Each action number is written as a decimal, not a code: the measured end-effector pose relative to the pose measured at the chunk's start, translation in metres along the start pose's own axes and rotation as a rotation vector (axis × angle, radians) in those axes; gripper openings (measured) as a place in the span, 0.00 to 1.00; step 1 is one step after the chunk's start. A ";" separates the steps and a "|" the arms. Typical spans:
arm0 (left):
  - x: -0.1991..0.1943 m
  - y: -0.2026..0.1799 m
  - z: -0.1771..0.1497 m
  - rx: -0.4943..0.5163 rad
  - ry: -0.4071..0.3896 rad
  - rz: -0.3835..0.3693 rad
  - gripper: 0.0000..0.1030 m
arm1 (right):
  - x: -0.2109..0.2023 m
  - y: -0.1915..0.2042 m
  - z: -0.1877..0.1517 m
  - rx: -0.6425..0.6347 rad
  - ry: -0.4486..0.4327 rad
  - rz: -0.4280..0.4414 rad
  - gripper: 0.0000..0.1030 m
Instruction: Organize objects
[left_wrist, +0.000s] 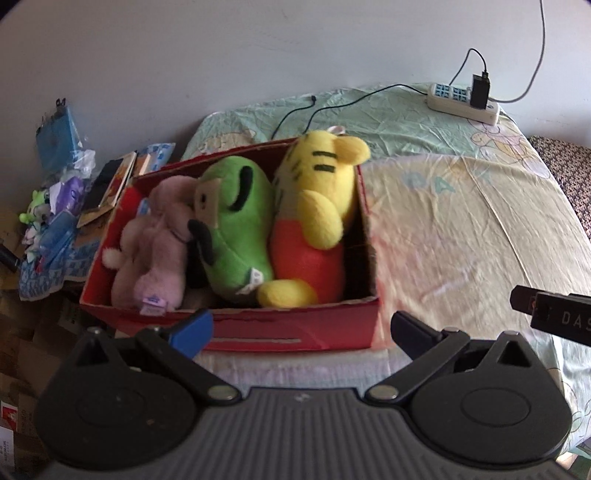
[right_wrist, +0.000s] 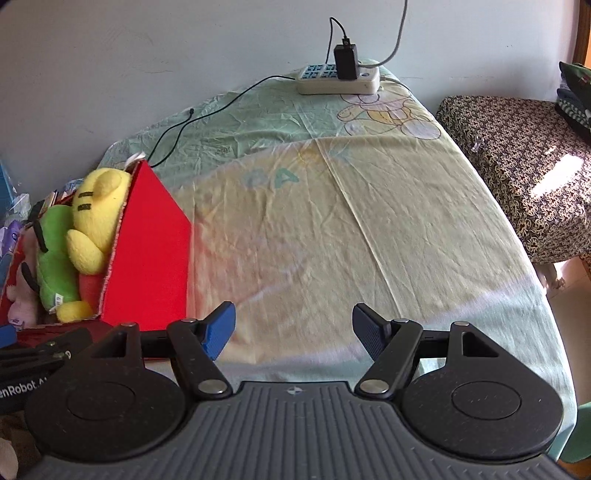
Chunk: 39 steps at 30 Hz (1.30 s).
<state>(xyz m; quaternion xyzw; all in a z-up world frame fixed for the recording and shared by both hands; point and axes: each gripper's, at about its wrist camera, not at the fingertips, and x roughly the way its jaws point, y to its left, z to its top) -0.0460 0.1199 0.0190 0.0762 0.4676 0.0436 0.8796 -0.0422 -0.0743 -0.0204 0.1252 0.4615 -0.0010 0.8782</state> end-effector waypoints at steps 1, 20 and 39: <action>0.000 0.008 0.001 -0.011 0.001 -0.002 0.99 | -0.003 0.007 0.000 -0.008 -0.003 0.008 0.70; 0.018 0.121 0.000 -0.052 0.051 -0.028 0.99 | -0.021 0.132 0.001 -0.108 -0.045 0.067 0.71; 0.033 0.167 0.002 -0.054 0.015 -0.032 0.99 | -0.005 0.184 -0.002 -0.134 -0.062 0.059 0.71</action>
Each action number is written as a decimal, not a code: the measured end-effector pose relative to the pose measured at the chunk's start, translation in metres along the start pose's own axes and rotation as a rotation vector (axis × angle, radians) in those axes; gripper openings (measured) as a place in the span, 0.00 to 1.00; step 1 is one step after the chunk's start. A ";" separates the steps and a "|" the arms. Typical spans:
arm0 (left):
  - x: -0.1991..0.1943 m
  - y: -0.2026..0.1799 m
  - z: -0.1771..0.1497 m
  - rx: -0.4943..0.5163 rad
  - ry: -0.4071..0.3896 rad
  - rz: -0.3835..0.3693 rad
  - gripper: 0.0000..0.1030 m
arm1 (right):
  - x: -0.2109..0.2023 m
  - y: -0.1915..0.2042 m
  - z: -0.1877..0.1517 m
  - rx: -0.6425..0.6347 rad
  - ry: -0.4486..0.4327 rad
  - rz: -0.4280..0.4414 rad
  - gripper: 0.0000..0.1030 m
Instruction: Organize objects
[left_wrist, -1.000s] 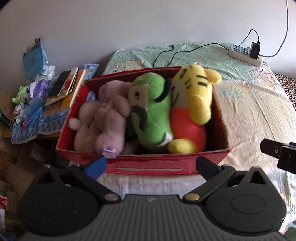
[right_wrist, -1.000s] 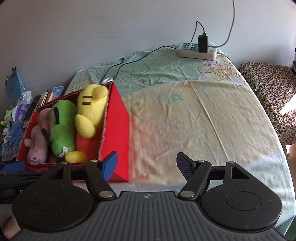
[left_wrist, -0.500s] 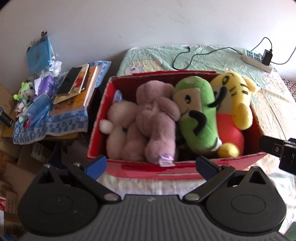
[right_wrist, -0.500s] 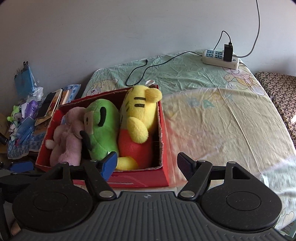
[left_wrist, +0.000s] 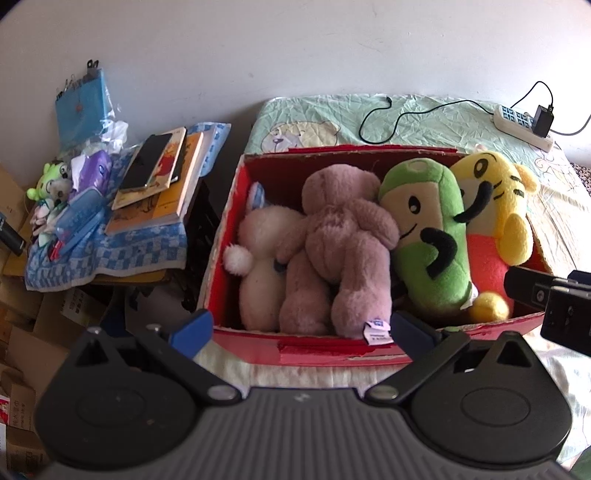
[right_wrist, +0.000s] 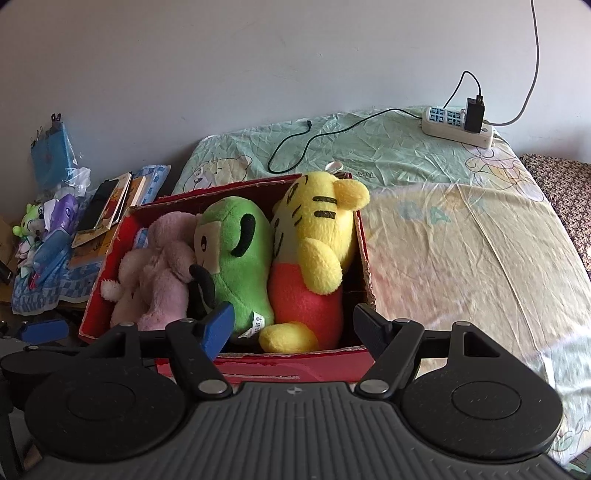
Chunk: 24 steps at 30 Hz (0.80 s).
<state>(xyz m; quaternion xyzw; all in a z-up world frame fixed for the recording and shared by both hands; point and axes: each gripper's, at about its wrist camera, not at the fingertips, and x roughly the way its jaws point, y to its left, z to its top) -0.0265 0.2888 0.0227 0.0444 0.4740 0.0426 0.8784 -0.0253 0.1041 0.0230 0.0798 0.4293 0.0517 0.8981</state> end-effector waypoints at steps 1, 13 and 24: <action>0.001 0.000 0.000 0.002 0.002 -0.002 0.99 | 0.001 0.000 0.000 0.004 0.000 -0.005 0.71; 0.008 -0.006 0.002 0.062 -0.001 -0.045 0.99 | 0.001 0.000 -0.002 0.044 -0.019 -0.054 0.72; 0.008 -0.018 0.007 0.155 -0.025 -0.083 0.99 | -0.001 -0.004 -0.006 0.081 -0.026 -0.064 0.73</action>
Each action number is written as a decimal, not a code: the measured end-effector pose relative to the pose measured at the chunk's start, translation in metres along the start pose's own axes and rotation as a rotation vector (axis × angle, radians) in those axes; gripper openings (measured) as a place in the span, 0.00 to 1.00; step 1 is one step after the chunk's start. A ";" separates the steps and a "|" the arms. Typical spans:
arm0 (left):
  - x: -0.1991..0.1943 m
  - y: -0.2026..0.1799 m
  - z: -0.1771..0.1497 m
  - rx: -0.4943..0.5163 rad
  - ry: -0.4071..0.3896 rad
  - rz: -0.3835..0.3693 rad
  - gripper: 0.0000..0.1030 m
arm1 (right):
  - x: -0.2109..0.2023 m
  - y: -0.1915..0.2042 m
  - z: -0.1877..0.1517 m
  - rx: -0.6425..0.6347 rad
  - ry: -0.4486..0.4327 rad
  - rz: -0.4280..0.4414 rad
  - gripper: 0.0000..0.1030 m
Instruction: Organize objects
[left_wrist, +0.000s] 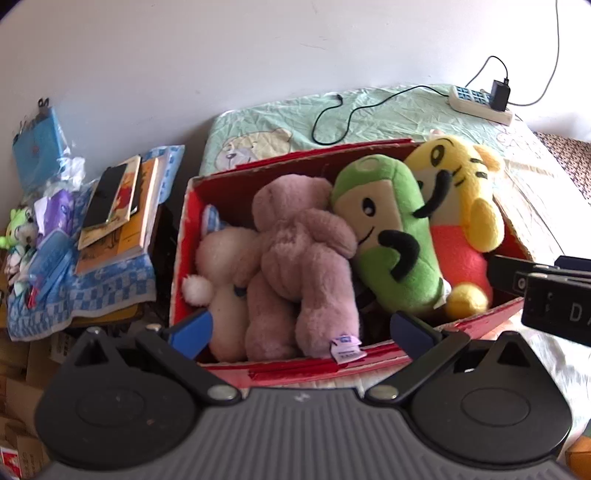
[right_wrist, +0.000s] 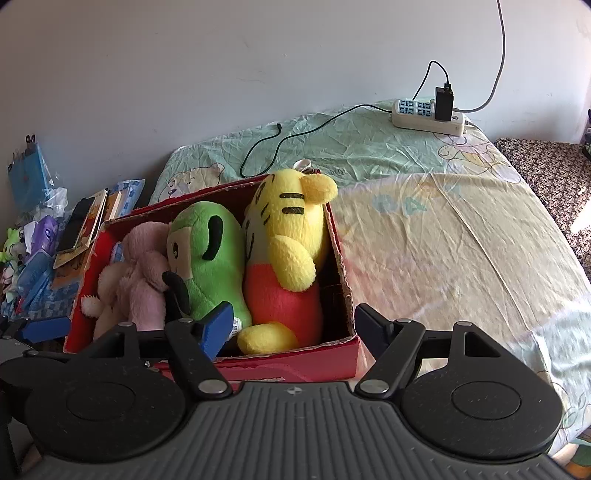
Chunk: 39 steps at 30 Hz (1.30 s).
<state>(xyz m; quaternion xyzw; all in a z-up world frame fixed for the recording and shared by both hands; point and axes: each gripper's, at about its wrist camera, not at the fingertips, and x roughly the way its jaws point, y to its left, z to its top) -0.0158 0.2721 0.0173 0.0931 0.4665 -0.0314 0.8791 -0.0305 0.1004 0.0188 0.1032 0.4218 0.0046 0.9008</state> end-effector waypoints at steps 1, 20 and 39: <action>0.000 -0.001 0.000 0.006 -0.003 -0.001 0.99 | 0.000 0.000 0.000 0.001 -0.002 0.000 0.73; -0.001 0.008 -0.004 0.007 -0.019 0.003 0.99 | 0.001 0.011 -0.005 -0.005 -0.021 0.015 0.72; 0.001 0.022 -0.008 -0.048 -0.012 0.023 0.99 | 0.012 0.022 -0.002 -0.059 -0.046 -0.002 0.72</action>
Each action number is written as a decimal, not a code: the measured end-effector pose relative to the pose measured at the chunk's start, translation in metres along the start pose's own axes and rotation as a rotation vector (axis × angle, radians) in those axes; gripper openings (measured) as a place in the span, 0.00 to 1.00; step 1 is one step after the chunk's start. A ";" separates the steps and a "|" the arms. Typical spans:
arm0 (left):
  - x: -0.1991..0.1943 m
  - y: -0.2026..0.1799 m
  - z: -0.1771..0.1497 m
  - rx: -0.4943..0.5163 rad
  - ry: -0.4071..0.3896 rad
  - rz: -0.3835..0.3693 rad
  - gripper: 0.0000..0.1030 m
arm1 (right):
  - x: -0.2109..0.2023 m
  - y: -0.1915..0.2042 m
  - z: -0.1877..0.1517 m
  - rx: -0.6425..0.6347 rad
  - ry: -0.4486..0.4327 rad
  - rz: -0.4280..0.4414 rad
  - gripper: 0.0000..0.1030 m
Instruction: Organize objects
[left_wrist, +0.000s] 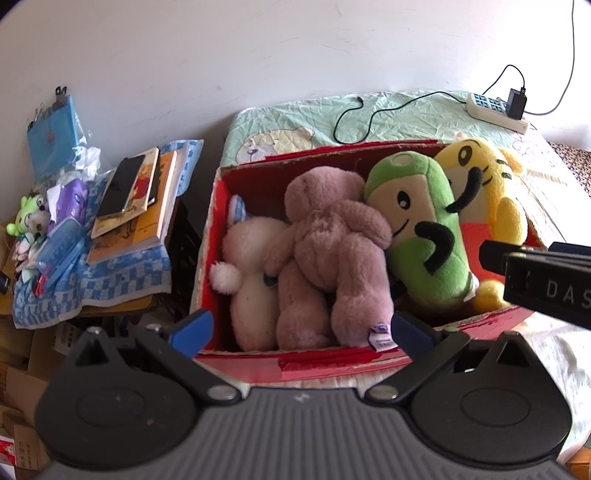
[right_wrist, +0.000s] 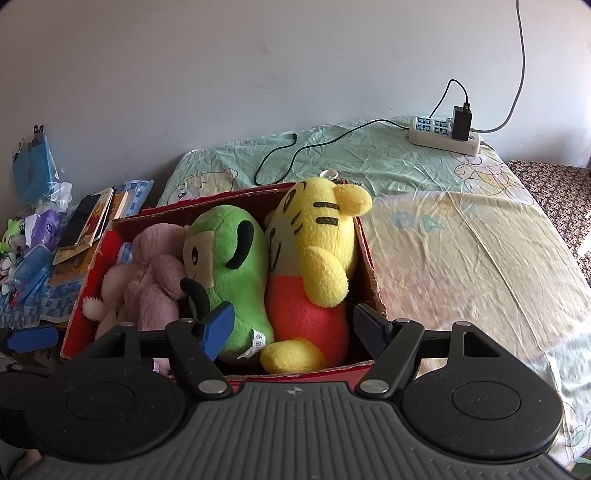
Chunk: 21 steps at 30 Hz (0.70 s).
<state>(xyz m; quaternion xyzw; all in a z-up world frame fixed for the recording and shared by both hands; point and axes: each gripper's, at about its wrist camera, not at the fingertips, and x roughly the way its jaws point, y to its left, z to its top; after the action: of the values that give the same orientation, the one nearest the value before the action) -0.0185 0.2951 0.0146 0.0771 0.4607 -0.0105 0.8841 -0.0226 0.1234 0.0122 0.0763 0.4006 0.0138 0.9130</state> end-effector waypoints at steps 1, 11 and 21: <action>0.000 0.000 0.000 -0.004 0.000 -0.001 0.99 | 0.000 0.000 0.000 -0.004 0.001 -0.001 0.72; 0.002 -0.014 0.005 0.014 0.001 -0.002 0.99 | 0.000 -0.010 -0.001 0.015 0.011 0.006 0.72; 0.002 -0.021 0.004 0.012 0.006 0.010 0.99 | -0.003 -0.014 -0.001 0.008 0.006 0.022 0.72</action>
<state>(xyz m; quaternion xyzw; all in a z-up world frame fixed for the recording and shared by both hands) -0.0157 0.2740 0.0130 0.0848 0.4631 -0.0086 0.8822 -0.0257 0.1097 0.0118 0.0843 0.4025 0.0222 0.9113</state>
